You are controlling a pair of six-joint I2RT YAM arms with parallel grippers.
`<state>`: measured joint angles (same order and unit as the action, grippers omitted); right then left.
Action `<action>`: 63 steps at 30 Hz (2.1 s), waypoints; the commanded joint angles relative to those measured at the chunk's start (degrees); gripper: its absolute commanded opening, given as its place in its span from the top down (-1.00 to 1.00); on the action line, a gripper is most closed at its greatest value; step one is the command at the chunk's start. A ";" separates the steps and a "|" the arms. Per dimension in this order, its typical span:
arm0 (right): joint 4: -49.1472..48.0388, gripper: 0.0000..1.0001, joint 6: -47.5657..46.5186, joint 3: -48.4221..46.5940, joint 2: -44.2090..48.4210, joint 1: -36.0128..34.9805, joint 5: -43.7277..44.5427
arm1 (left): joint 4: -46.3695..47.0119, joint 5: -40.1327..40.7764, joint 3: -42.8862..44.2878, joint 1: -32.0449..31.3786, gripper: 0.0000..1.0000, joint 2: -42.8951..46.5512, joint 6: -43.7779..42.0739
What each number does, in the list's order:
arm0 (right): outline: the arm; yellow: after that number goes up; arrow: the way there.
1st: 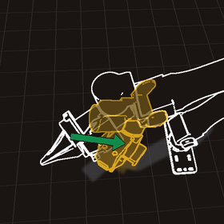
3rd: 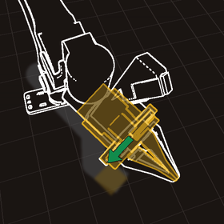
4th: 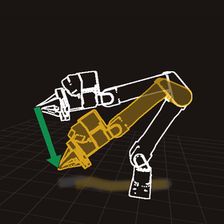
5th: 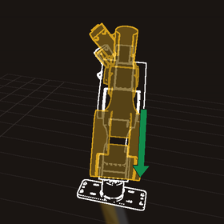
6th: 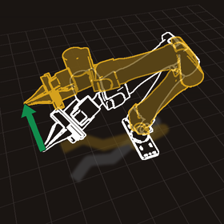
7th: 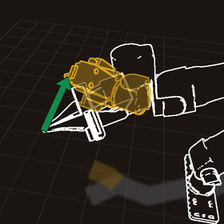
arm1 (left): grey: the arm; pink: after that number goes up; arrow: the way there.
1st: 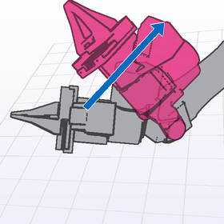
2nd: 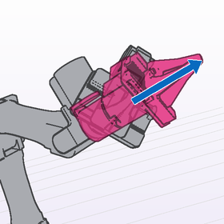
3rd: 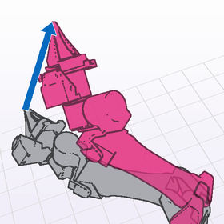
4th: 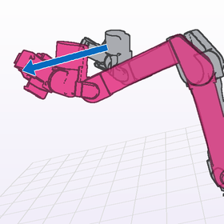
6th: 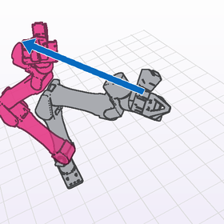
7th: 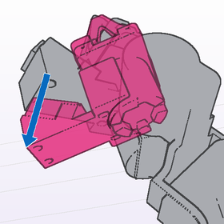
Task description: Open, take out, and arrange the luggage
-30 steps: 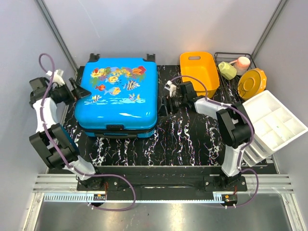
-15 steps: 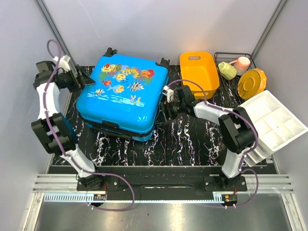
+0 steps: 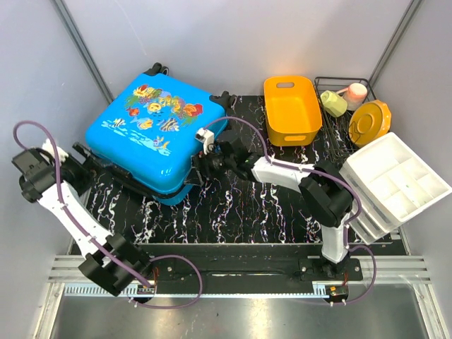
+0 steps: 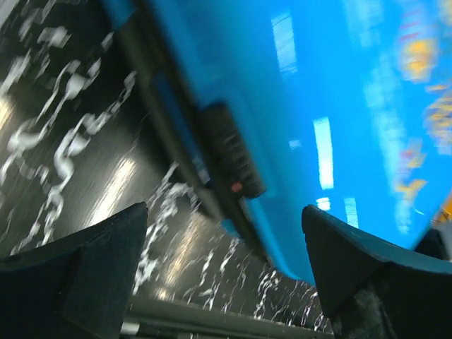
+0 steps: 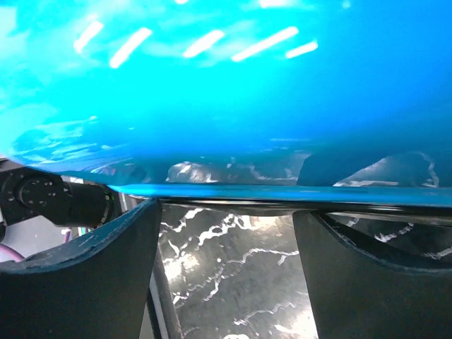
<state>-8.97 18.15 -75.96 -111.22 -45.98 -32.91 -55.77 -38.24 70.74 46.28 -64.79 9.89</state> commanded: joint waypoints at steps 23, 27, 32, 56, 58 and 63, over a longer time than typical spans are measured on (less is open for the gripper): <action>10.99 -0.77 -9.63 6.35 20.34 18.55 -0.58 | 25.61 5.72 -27.32 2.60 -0.25 -3.05 10.32; 11.08 -0.86 -10.59 6.79 20.43 19.70 -0.84 | 30.35 6.51 -28.55 0.13 -0.26 -4.28 12.77; 11.26 -0.88 -11.12 7.23 20.78 20.66 -0.93 | 35.55 7.38 -29.34 -3.20 -0.27 -9.37 14.36; -21.26 -0.71 -30.54 12.69 7.26 22.25 -3.11 | 21.15 15.12 -1.14 -18.95 1.00 -34.95 -4.08; -23.09 -0.65 -31.25 10.75 4.00 22.42 -7.23 | 19.04 14.34 0.80 -19.04 1.00 -35.57 -5.93; -29.34 -0.43 -30.11 7.77 -2.23 22.42 -11.65 | 16.92 13.63 3.09 -19.04 1.00 -36.81 -8.13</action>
<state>-28.86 -10.96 -63.92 -110.34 -23.83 -38.35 -44.75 -20.08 70.63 31.16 -99.66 8.75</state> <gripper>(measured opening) 0.744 0.181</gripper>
